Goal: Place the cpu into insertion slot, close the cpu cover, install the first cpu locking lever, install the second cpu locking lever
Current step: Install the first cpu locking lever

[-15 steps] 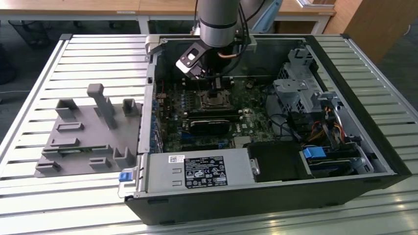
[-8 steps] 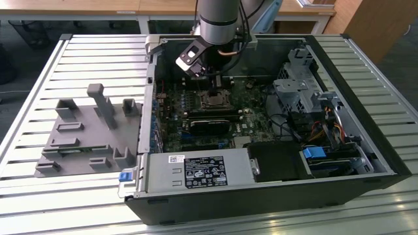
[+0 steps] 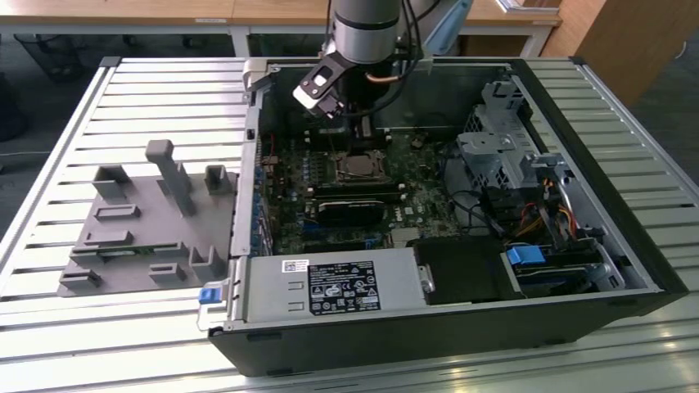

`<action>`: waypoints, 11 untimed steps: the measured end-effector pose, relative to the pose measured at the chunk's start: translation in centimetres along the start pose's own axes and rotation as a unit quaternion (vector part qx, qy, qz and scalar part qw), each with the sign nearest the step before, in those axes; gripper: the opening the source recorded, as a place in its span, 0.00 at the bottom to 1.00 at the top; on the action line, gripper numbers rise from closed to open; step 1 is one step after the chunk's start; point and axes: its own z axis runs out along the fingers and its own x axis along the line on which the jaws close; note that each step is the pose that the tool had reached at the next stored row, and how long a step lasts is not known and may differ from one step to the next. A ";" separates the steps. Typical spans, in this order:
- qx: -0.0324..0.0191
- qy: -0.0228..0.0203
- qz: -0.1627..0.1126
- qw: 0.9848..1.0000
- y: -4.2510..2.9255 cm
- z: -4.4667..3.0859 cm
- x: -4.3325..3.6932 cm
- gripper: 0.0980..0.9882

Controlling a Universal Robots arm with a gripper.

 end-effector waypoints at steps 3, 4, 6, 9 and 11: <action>0.000 0.000 0.000 1.000 0.02 -0.71 0.00 0.01; 0.000 0.000 0.000 1.000 0.02 -0.96 -0.01 0.01; 0.000 0.000 0.000 1.000 0.03 -1.50 -0.01 0.01; 0.000 0.000 0.000 1.000 0.05 -2.39 -0.02 0.01; 0.000 0.000 0.000 1.000 0.05 -2.81 -0.02 0.01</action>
